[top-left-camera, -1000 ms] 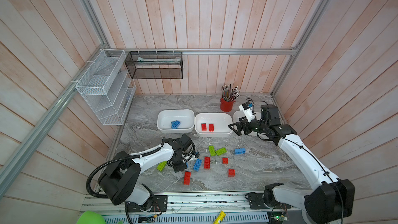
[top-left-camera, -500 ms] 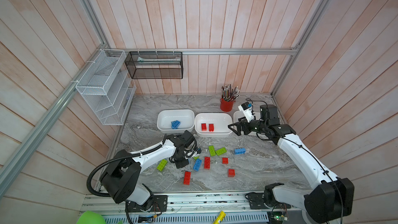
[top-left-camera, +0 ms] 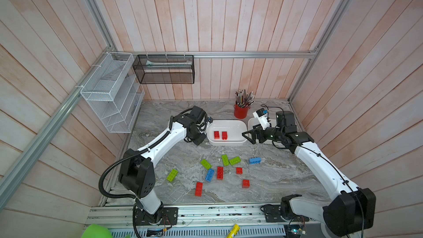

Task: Sort the legos into containers by color
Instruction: Place the lego in the container.

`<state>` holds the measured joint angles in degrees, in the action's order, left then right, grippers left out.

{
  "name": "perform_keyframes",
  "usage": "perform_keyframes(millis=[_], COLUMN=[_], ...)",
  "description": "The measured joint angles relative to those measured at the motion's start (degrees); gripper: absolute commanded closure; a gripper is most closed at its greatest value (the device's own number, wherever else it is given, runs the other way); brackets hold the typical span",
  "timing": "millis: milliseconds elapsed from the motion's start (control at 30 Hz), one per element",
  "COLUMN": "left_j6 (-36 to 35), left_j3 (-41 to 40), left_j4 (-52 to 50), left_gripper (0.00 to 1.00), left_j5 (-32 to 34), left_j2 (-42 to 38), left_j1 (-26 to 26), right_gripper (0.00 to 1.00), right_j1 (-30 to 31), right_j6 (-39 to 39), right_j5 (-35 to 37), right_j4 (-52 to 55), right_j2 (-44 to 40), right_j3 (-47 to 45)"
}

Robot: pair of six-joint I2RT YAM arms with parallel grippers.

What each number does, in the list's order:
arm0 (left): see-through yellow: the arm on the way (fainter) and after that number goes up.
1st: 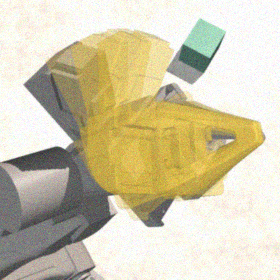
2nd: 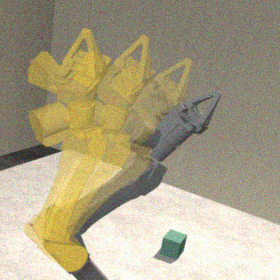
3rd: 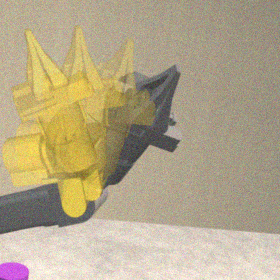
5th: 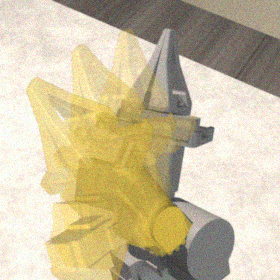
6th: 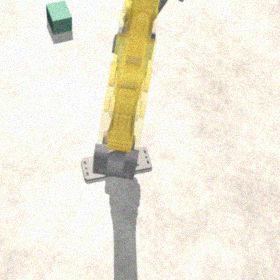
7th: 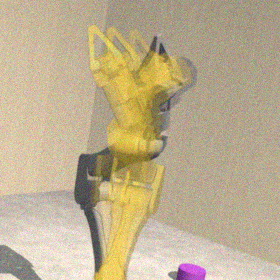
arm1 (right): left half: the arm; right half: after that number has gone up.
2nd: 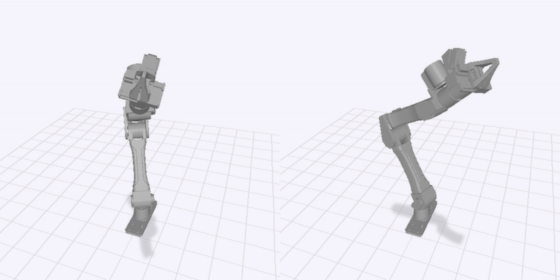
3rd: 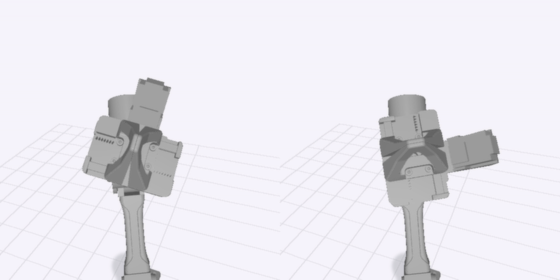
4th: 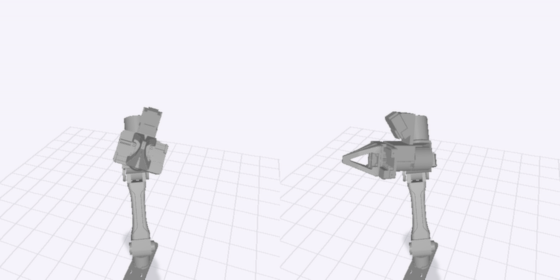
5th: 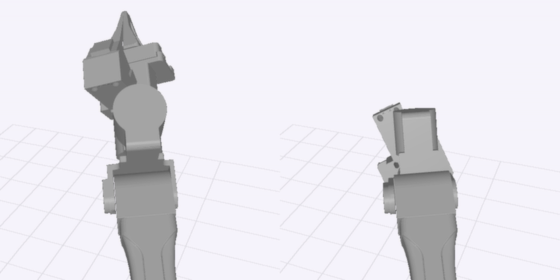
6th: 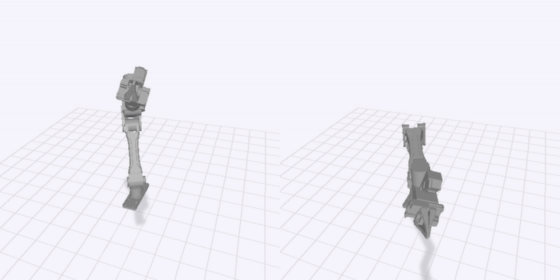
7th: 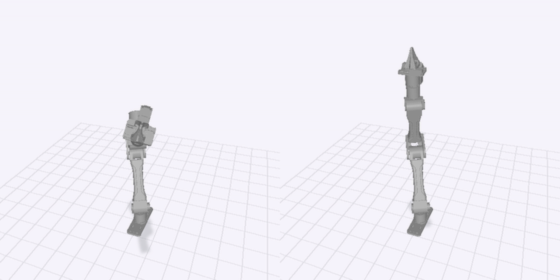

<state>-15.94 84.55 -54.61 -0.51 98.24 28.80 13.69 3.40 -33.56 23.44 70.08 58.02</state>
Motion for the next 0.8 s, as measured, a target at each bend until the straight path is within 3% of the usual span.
perform_keyframes(millis=[300,800], left_j6=[8.72,14.93], left_j3=[7.13,15.82], left_j4=[2.78,4.59], left_gripper=[0.72,0.66], left_j5=[0.96,-0.76], left_j2=[11.65,24.85], left_j1=[-8.37,-8.41], right_gripper=[0.02,0.02], right_j1=[0.04,0.04], right_j6=[-0.24,-0.35], right_j5=[-0.24,-0.2], right_j4=[-0.46,-0.76], right_j2=[0.0,0.0], right_j3=[0.0,0.0])
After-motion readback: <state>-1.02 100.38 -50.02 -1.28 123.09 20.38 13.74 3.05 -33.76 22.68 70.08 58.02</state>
